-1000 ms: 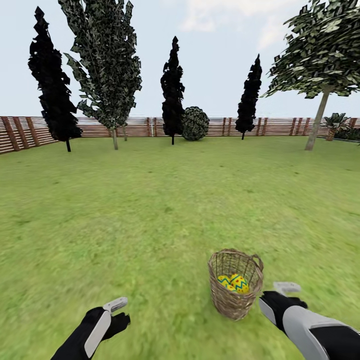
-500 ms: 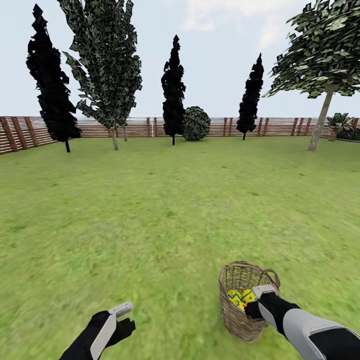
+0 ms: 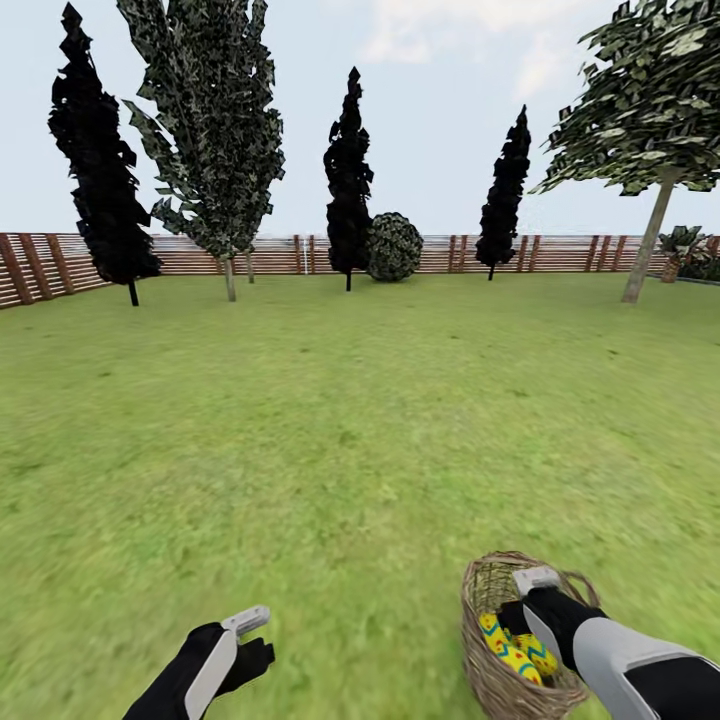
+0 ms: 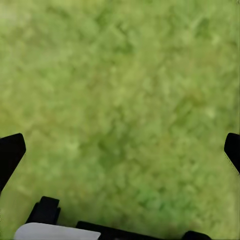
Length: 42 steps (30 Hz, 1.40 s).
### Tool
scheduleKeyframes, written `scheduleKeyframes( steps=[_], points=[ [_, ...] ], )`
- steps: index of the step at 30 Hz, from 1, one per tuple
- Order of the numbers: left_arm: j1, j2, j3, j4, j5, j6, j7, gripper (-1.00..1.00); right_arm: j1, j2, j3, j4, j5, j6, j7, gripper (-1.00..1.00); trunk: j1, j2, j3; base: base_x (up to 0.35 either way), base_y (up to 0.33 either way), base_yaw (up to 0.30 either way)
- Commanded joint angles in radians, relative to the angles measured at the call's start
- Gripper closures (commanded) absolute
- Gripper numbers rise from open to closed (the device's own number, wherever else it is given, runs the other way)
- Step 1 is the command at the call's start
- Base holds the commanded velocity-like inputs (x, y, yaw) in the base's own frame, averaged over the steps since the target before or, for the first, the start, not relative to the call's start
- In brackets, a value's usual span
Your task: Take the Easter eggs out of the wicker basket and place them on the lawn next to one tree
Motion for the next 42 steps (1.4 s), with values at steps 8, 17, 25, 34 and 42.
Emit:
scheduleKeyframes(
  steps=[8, 17, 25, 34, 42],
  points=[
    [0.0, -0.014, -0.006, 0.0, 0.01, -0.008, 0.009, -1.0, 0.0, -0.002, 0.008, 0.073, -0.006, -0.253, 0.004, -1.0, 0.001, -0.001, -0.001, 0.28, 0.099, 0.0],
    [0.0, -0.014, -0.005, -0.001, 0.011, -0.012, 0.01, -1.0, 0.0, 0.025, 0.013, 0.101, 0.044, -0.276, 0.001, -1.0, 0.001, -0.001, -0.001, 0.056, -0.055, 0.0],
    [0.0, -0.014, -0.005, -0.001, 0.011, -0.012, 0.01, -1.0, -0.001, -0.108, 0.008, 0.098, -0.067, -0.246, 0.184, -1.0, 0.001, -0.001, -0.001, 0.119, -0.207, 0.0],
    [0.0, -0.041, -0.002, 0.001, 0.012, -0.006, 0.01, -1.0, -0.001, -0.059, 0.073, 0.102, 0.068, 0.263, 0.078, -1.0, 0.001, -0.001, -0.001, 0.012, -0.015, 0.0],
    [0.0, -0.05, -0.003, 0.061, 0.011, -0.009, 0.011, -1.0, -0.001, -0.047, 0.055, 0.094, 0.015, 0.259, 0.081, -1.0, 0.001, -0.001, -0.001, 0.0, 0.0, 0.0]
  ],
)
